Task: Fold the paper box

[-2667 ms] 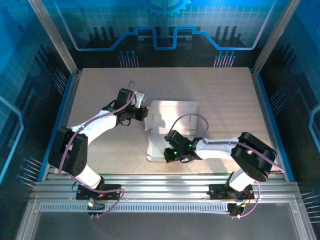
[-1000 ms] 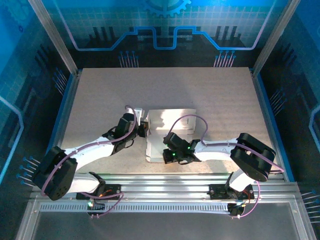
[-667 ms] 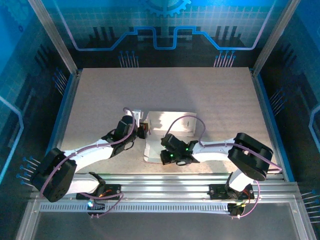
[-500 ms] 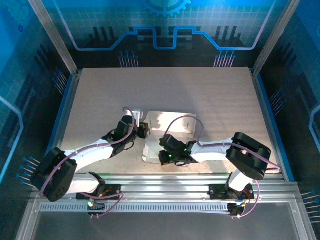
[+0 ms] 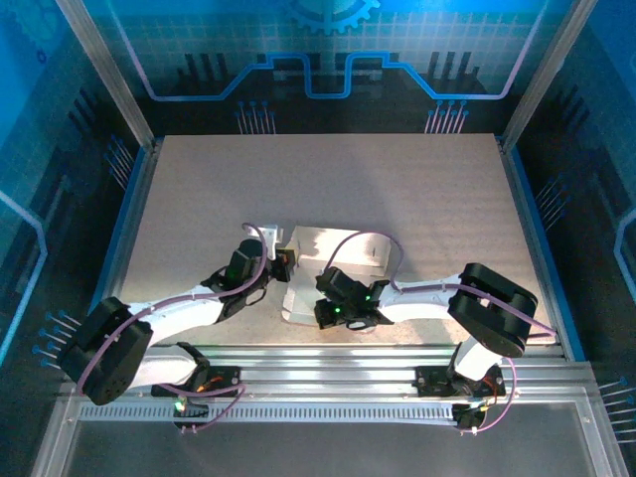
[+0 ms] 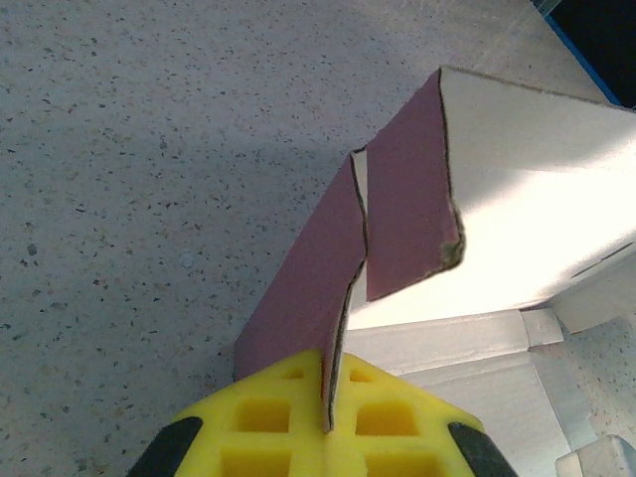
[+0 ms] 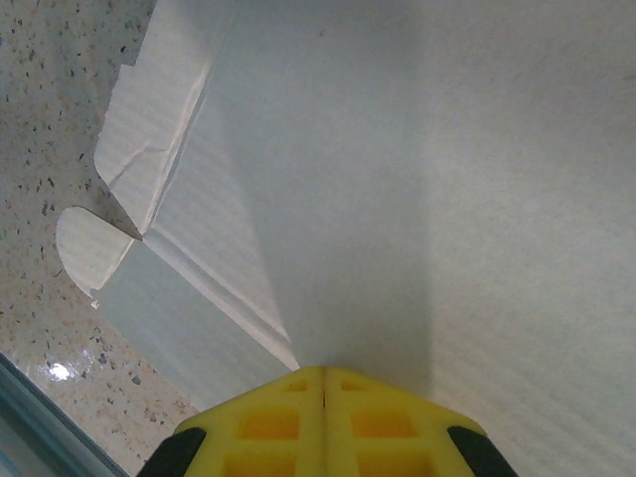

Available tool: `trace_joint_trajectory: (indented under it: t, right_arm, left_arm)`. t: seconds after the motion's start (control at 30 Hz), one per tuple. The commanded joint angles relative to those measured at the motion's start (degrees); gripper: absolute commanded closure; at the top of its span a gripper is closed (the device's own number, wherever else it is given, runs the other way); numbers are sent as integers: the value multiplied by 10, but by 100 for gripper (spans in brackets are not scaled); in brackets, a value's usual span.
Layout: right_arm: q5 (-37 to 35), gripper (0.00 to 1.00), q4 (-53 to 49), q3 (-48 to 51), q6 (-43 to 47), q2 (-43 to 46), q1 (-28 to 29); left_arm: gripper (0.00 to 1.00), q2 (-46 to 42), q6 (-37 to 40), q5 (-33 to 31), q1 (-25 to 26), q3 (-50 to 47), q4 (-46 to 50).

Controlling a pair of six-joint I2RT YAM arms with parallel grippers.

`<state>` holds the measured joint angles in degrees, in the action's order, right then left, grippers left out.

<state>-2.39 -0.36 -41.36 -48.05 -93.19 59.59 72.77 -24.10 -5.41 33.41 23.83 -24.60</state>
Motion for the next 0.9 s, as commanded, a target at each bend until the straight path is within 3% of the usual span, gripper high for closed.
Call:
trace_joint_trajectory:
  t: [0.0,0.63,0.87]
  right_arm:
    - [-12,93,0,-3,-5,-20,6]
    - [16,90,-21,-42,89,56,-15]
    - [21,83,-110,-86,166,137,-47]
  left_arm:
    - [99,26,-19,20,14,-44,136]
    - [100,39,-17,-7,35,-33,140]
    - [100,43,-16,-7,39,-31,140]
